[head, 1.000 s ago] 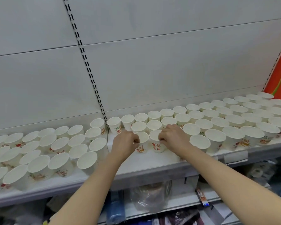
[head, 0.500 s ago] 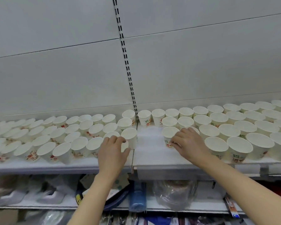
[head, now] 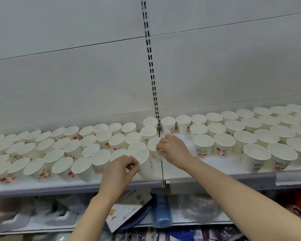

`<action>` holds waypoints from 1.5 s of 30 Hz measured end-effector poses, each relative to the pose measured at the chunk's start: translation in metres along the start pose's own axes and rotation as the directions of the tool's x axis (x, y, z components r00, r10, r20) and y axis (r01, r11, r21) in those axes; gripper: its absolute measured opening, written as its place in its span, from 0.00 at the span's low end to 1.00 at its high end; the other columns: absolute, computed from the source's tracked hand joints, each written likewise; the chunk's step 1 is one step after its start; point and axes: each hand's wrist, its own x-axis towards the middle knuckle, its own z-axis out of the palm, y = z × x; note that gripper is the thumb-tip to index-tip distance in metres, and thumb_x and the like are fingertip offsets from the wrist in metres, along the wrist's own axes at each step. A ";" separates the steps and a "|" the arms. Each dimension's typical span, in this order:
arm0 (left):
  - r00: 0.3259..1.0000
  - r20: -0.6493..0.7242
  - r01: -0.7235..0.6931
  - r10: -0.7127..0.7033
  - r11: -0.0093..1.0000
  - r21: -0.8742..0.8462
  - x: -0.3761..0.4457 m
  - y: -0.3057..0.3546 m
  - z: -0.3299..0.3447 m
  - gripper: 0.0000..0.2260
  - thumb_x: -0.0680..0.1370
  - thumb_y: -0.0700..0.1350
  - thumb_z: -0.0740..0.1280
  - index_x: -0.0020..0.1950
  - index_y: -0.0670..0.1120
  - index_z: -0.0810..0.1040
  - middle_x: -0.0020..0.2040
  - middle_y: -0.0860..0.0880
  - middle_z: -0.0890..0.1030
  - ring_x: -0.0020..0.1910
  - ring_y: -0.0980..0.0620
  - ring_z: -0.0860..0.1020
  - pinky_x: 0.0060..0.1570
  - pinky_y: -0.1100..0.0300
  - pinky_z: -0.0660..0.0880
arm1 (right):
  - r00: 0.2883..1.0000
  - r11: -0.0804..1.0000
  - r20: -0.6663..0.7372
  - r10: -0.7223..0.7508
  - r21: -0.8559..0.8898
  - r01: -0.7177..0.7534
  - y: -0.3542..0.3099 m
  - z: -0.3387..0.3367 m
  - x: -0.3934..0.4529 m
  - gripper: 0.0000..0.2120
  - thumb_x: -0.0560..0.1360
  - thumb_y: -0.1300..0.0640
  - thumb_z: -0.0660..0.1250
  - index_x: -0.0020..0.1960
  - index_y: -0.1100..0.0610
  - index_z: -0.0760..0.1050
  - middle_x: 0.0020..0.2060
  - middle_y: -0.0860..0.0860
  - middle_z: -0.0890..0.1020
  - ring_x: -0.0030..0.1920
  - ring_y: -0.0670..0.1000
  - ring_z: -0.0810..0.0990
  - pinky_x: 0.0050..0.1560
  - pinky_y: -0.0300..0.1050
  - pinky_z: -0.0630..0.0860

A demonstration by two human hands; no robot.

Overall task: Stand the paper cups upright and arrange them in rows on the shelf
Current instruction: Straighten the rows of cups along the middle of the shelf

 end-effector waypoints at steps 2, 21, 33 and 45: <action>1.000 -0.007 0.001 -0.002 0.996 -0.084 0.002 -0.002 -0.003 0.04 0.73 0.48 0.74 0.41 0.56 0.80 0.39 0.60 0.80 0.42 0.61 0.77 0.41 0.63 0.74 | 1.000 1.000 -0.016 0.017 -0.011 -0.018 -0.006 0.001 0.000 0.04 0.65 0.60 0.75 0.35 0.54 0.80 0.31 0.48 0.79 0.35 0.54 0.73 0.33 0.43 0.64; 0.938 0.220 -0.245 0.267 0.962 -0.121 0.056 0.103 0.087 0.11 0.70 0.57 0.74 0.40 0.54 0.75 0.43 0.58 0.78 0.44 0.60 0.75 0.45 0.59 0.74 | 0.894 0.938 -0.321 0.313 -0.047 -0.345 0.077 -0.094 -0.179 0.06 0.66 0.62 0.76 0.39 0.55 0.80 0.35 0.48 0.80 0.37 0.54 0.73 0.35 0.46 0.70; 0.908 0.230 -0.373 0.349 0.925 0.068 0.061 0.127 0.103 0.14 0.66 0.58 0.77 0.49 0.57 0.80 0.55 0.58 0.79 0.57 0.54 0.71 0.54 0.57 0.72 | 0.947 0.951 -0.180 0.266 -0.110 -0.288 0.102 -0.096 -0.184 0.06 0.65 0.59 0.76 0.40 0.55 0.80 0.37 0.48 0.81 0.39 0.55 0.75 0.31 0.47 0.74; 0.959 0.180 -0.228 0.218 0.973 0.035 0.053 0.163 0.125 0.05 0.72 0.54 0.73 0.42 0.55 0.81 0.47 0.55 0.81 0.48 0.53 0.73 0.44 0.57 0.71 | 0.965 0.965 -0.096 0.243 -0.076 -0.250 0.109 -0.100 -0.168 0.09 0.64 0.51 0.77 0.34 0.54 0.80 0.30 0.47 0.79 0.37 0.53 0.74 0.36 0.42 0.65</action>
